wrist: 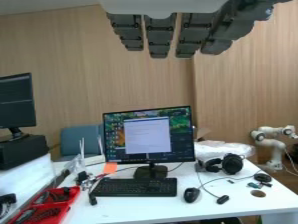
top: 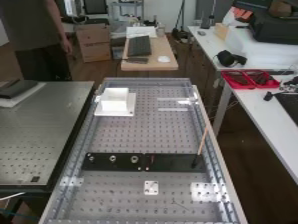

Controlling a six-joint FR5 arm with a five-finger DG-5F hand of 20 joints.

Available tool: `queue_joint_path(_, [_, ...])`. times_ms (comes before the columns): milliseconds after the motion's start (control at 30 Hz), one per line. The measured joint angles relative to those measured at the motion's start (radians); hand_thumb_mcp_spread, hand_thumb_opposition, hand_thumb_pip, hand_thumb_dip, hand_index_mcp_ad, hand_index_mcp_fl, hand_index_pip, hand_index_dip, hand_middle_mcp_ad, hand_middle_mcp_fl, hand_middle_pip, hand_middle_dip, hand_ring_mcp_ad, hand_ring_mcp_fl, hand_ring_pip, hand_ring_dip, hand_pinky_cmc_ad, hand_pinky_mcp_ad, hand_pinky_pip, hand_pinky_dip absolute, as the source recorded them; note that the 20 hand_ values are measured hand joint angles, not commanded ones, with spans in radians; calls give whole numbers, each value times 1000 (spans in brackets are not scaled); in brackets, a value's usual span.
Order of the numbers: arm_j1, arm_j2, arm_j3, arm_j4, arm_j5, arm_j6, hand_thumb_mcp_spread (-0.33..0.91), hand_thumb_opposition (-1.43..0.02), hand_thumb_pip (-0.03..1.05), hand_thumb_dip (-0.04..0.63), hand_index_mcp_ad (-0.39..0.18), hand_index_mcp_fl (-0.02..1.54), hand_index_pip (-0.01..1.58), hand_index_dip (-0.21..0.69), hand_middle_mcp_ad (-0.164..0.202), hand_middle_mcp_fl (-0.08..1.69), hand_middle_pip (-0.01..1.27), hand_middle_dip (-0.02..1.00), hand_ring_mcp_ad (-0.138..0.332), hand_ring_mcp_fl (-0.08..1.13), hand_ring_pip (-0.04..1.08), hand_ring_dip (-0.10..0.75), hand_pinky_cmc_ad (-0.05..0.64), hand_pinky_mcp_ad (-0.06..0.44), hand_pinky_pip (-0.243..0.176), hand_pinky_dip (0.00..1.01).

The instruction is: Grab the smaller nut and place it in the white container

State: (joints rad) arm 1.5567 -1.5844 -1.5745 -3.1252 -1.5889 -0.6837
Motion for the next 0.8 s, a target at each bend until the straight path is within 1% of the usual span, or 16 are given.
queue_joint_path(33, [0, 1, -1, 0, 0, 0, 2, 2, 17, 5, 0, 7, 0, 19, 61, 16, 7, 26, 66, 3, 12, 12, 63, 51, -12, 14])
queue_joint_path(100, [0, 2, -3, 0, 0, 1, 2, 0, 14, 5, 24, 3, 0, 19, 44, 12, 7, 26, 56, 3, 12, 12, 49, 37, -12, 14])
queue_joint_path(167, [0, 3, -3, -1, -1, 1, 10, -10, 14, 0, 24, 7, 0, 19, 42, 12, 7, 26, 51, 3, 16, 12, 51, 38, -10, 21])
queue_joint_path(200, [-1, 4, -4, -3, -2, 1, 38, -61, 63, 0, 24, 7, 2, 16, 42, 10, 10, 26, 51, 3, 19, 12, 47, 38, -12, 38])
queue_joint_path(233, [-1, 4, -4, -4, -3, 2, 122, -162, 173, 16, 21, 0, 0, 16, 42, 12, 31, 24, 51, 9, 24, 12, 44, 49, -10, 89])
queue_joint_path(267, [-1, 4, -5, -4, -3, 2, 180, -260, 243, 24, 24, 2, 17, 16, 42, 14, 52, 35, 58, 9, 42, 12, 77, 72, -10, 138])
queue_joint_path(300, [-1, 5, -6, -4, -3, 3, 227, -325, 257, 31, 21, 7, 30, 14, 42, 12, 63, 54, 65, 3, 59, 12, 94, 101, -10, 194])
queue_joint_path(333, [-1, 5, -7, -3, -3, 3, 237, -398, 257, 37, 21, 0, 37, 24, 42, 9, 75, 80, 70, 5, 58, 14, 150, 127, -28, 246])
queue_joint_path(367, [-2, 6, -8, -2, -3, 3, 244, -459, 248, 31, 21, 5, 49, 31, 42, 12, 86, 87, 79, 10, 73, 14, 180, 166, -38, 291])
queue_joint_path(433, [-3, 7, -11, -1, -4, 5, 260, -538, 248, 35, 21, 7, 52, 35, 42, 12, 93, 105, 108, 7, 91, 16, 251, 211, -54, 365])
queue_joint_path(500, [-5, 8, -11, -1, -6, 5, 278, -586, 248, 35, 21, 3, 51, 31, 42, 14, 103, 113, 122, 7, 86, 23, 281, 248, -61, 408])
queue_joint_path(533, [-6, 8, -12, -2, -7, 5, 276, -602, 253, 35, 21, 3, 59, 37, 42, 16, 108, 126, 140, 7, 103, 24, 312, 262, -61, 429])
queue_joint_path(567, [-6, 8, -12, -2, -7, 6, 278, -620, 257, 31, 21, 9, 70, 37, 40, 16, 108, 127, 141, 9, 105, 24, 319, 278, -58, 443])
queue_joint_path(600, [-7, 9, -12, -2, -8, 6, 274, -637, 262, 31, 21, 5, 70, 37, 44, 16, 108, 127, 155, 9, 103, 21, 328, 276, -58, 452])
queue_joint_path(633, [-8, 9, -13, -2, -8, 6, 279, -651, 265, 33, 21, 5, 72, 44, 40, 12, 105, 127, 154, 7, 98, 21, 347, 295, -73, 457])
queue_joint_path(800, [-8, 9, -12, -3, -8, 4, 276, -667, 265, 33, 21, 12, 72, 51, 59, 16, 120, 145, 171, 7, 124, 31, 380, 311, -79, 490])
